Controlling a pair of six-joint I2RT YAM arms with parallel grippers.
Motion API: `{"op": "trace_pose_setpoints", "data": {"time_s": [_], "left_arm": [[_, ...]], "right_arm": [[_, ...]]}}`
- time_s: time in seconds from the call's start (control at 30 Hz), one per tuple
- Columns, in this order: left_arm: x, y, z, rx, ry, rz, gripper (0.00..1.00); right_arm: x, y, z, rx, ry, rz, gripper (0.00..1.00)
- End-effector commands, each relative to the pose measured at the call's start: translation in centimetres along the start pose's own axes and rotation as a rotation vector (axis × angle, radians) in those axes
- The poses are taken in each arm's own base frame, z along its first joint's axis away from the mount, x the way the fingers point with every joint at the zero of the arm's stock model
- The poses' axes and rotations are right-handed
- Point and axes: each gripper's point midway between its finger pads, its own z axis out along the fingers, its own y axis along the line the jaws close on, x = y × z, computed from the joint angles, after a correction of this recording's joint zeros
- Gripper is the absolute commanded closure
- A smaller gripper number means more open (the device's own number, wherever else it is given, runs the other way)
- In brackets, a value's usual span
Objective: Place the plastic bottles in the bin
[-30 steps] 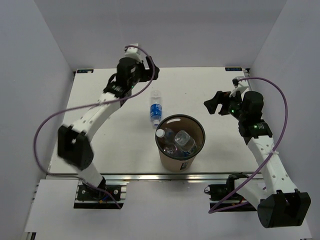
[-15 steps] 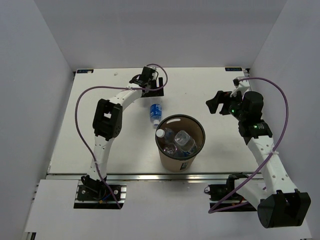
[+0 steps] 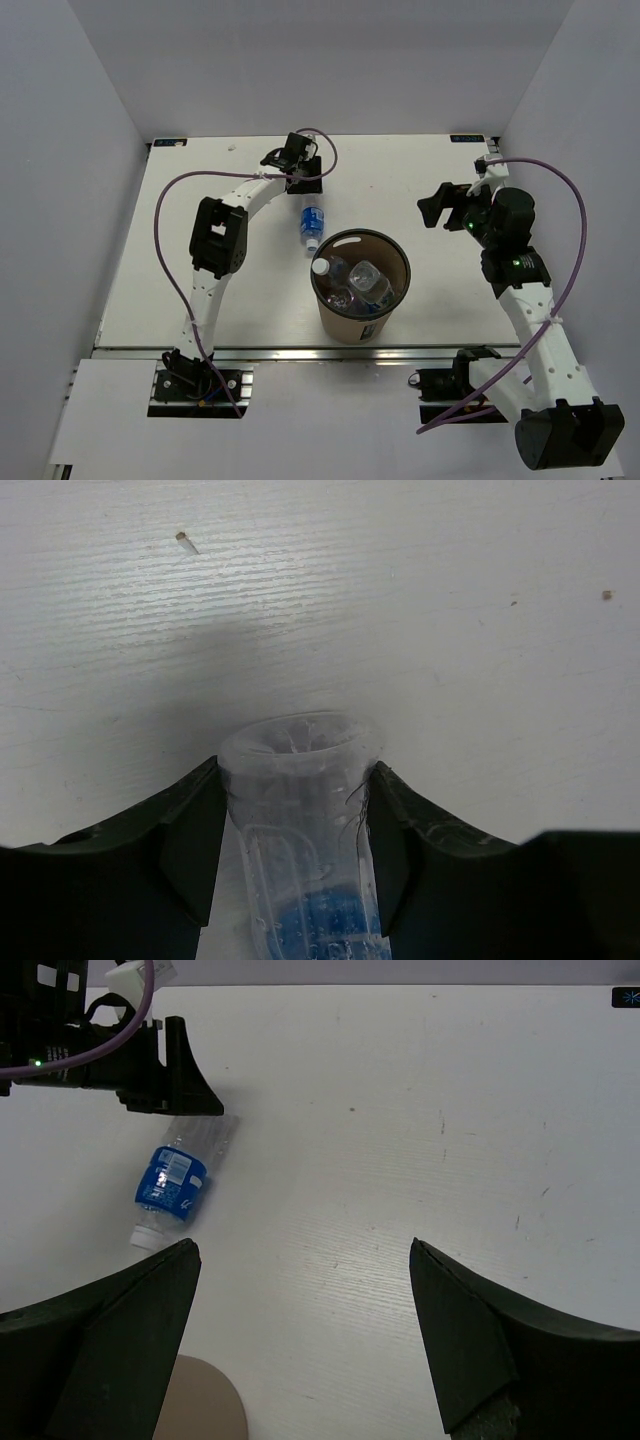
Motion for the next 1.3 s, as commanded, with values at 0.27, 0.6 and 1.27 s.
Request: {"op": "trace_pose_setpoints", "data": {"time_s": [0.27,0.6,1.27], "left_arm": [[-12.3,-3.9,-17.1,0.106,-0.405,0.041,0.79],[-14.7,-11.8,-38.2,0.593,-0.843,0.097,0.9],[0.3,-22.9,-44.4,0.993,-0.798,0.235,1.0]], "right_arm": [[-0.7,0.6,-0.7,-0.03,-0.046,-0.027,0.11],[-1.0,1.8,-1.1,-0.091,-0.06,-0.023,0.11],[-0.6,2.4,-0.9,-0.13,-0.053,-0.023,0.11]]}}
